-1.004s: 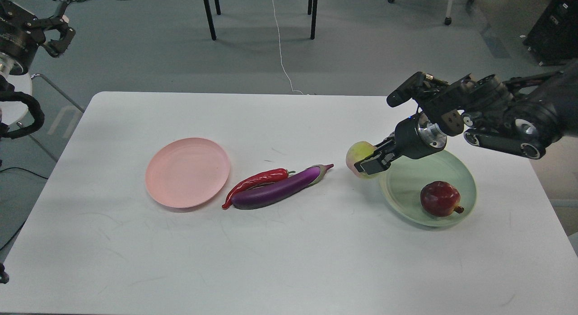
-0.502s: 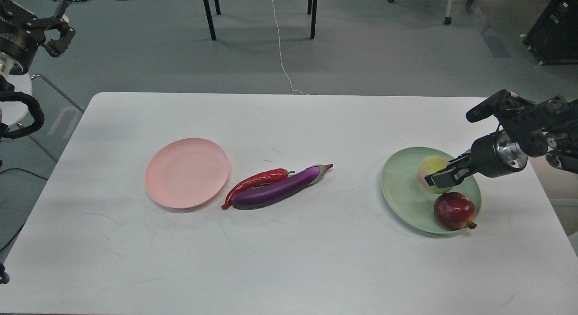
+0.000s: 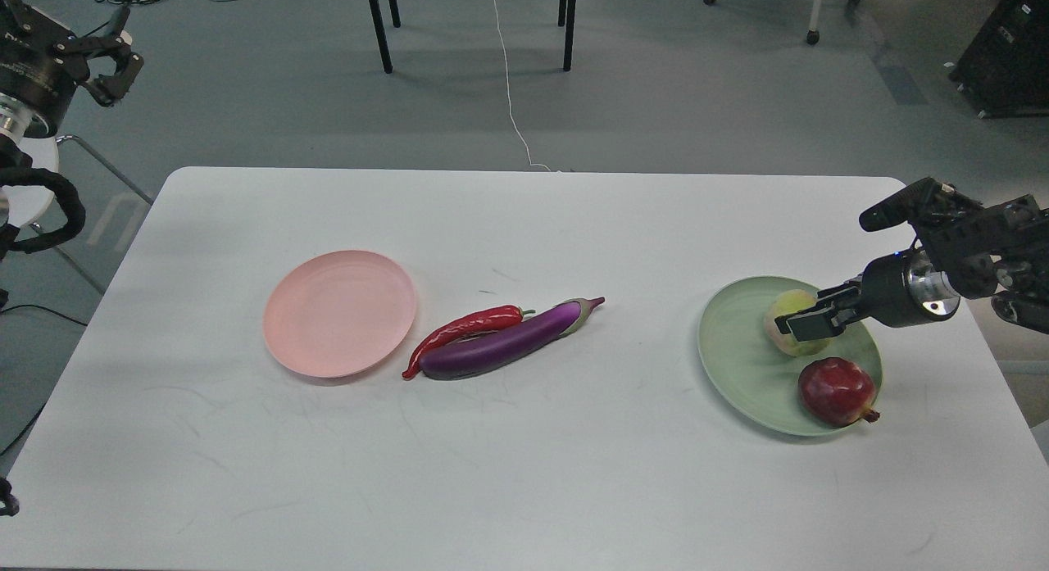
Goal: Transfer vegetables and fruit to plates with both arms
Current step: 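Withdraw the right gripper away from the green plate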
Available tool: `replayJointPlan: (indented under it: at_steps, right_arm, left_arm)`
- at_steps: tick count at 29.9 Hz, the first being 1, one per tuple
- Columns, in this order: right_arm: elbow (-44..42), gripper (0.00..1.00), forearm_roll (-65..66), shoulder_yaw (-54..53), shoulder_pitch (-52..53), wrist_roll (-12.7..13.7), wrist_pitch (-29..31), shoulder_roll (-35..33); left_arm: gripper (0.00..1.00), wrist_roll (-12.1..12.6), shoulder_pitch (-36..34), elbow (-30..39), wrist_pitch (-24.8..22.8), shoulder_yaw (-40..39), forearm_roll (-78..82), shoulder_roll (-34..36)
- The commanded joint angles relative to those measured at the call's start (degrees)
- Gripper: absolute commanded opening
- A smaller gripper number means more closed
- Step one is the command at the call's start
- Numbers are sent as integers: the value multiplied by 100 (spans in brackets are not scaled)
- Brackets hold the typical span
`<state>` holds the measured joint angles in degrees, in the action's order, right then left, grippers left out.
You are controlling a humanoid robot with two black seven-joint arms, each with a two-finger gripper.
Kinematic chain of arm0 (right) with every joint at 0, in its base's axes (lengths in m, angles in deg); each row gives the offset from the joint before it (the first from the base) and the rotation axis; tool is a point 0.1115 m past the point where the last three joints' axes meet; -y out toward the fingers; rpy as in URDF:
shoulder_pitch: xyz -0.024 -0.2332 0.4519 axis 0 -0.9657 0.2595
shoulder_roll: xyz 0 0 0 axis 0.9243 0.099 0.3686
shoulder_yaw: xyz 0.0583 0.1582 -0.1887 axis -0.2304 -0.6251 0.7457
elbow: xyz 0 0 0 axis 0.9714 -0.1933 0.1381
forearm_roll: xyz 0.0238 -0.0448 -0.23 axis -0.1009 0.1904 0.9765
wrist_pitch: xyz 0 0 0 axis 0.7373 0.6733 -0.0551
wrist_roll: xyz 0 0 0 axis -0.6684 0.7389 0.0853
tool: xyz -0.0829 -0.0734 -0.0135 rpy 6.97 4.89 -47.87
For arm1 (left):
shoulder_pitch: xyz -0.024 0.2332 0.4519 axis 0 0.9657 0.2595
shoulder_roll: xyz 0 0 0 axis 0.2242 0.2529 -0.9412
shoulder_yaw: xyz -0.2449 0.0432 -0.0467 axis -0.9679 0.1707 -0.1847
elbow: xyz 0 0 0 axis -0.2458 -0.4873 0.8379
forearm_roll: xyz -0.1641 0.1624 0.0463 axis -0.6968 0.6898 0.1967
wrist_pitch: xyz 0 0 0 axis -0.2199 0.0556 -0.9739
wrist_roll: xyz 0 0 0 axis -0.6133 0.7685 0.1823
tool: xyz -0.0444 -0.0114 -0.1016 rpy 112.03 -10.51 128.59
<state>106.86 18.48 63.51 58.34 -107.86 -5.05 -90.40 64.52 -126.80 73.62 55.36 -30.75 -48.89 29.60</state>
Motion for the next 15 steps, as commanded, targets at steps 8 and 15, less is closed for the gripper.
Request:
replayJointPlan:
  at_steps: [8,15]
  right_arm:
    - [-677,97,-676,-1795,9,0,164,-61]
    - [-1232,97,-2418,-2615,-317,0,226,0]
  left_arm:
    - [98,61,-87,60,0,61,53,-45]
    - [98,220,-280,930,0,905,395,121]
